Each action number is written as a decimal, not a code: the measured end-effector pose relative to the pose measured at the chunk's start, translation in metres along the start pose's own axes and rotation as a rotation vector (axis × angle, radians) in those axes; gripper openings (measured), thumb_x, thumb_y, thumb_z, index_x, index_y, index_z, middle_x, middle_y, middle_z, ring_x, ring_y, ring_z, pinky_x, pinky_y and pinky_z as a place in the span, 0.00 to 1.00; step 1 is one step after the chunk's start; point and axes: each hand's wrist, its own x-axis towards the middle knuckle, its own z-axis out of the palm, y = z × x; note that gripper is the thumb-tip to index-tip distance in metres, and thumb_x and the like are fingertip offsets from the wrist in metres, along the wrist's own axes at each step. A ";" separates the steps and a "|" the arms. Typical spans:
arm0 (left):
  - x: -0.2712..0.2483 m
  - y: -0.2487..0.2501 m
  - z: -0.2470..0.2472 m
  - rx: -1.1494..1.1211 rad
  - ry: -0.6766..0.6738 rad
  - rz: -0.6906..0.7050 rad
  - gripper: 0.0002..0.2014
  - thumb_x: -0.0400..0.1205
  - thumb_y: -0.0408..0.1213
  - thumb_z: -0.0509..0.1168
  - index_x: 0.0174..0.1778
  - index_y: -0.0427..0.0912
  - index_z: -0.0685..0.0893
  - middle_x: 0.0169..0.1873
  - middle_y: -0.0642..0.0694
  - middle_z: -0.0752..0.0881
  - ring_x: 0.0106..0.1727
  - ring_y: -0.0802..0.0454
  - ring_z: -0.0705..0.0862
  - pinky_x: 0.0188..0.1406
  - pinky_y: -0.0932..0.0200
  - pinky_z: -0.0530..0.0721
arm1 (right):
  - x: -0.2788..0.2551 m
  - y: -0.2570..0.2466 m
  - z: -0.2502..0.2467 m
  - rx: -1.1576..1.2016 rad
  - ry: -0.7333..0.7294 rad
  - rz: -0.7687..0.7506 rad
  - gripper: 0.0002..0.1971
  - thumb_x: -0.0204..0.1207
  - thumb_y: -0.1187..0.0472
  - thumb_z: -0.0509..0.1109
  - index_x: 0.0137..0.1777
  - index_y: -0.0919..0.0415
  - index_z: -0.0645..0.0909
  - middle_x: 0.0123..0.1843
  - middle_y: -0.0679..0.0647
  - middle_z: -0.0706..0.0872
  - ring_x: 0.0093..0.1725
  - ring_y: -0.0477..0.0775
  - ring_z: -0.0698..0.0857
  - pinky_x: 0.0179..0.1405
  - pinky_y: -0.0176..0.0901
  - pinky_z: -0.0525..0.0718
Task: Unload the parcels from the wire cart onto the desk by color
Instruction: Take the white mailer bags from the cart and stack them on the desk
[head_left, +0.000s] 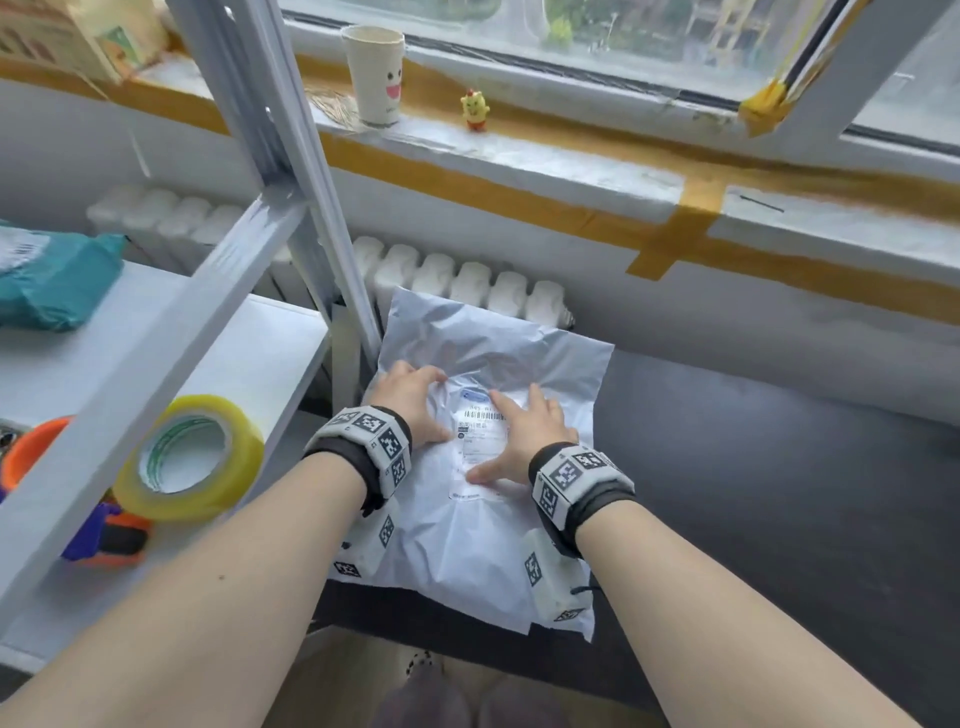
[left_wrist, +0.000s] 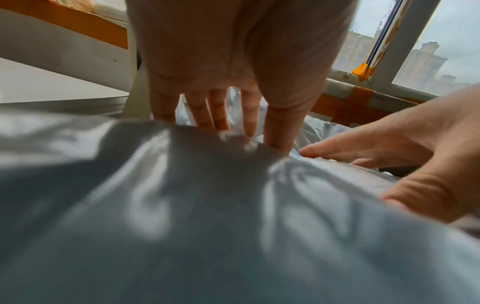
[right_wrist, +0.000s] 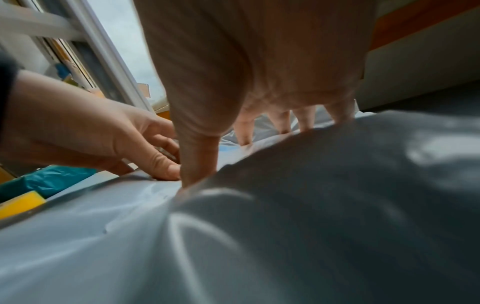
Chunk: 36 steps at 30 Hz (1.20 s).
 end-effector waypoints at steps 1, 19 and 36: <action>0.001 -0.001 0.002 -0.005 0.003 0.007 0.38 0.69 0.46 0.77 0.74 0.54 0.70 0.70 0.43 0.68 0.73 0.43 0.69 0.74 0.54 0.67 | 0.002 0.000 0.002 -0.012 -0.001 0.003 0.56 0.57 0.39 0.82 0.81 0.36 0.51 0.85 0.55 0.39 0.84 0.62 0.42 0.79 0.67 0.55; -0.002 -0.034 -0.005 -0.290 -0.074 -0.156 0.55 0.63 0.62 0.75 0.82 0.50 0.54 0.79 0.38 0.62 0.79 0.41 0.65 0.78 0.45 0.65 | -0.015 0.036 -0.020 0.625 0.022 0.416 0.48 0.72 0.49 0.74 0.84 0.59 0.47 0.81 0.62 0.62 0.78 0.63 0.66 0.75 0.52 0.68; -0.019 -0.043 -0.013 -0.321 -0.052 -0.168 0.48 0.73 0.58 0.70 0.83 0.45 0.51 0.78 0.37 0.65 0.77 0.40 0.68 0.76 0.46 0.68 | -0.023 0.025 -0.020 0.636 0.148 0.306 0.42 0.77 0.53 0.70 0.84 0.58 0.49 0.83 0.56 0.60 0.80 0.59 0.65 0.75 0.48 0.65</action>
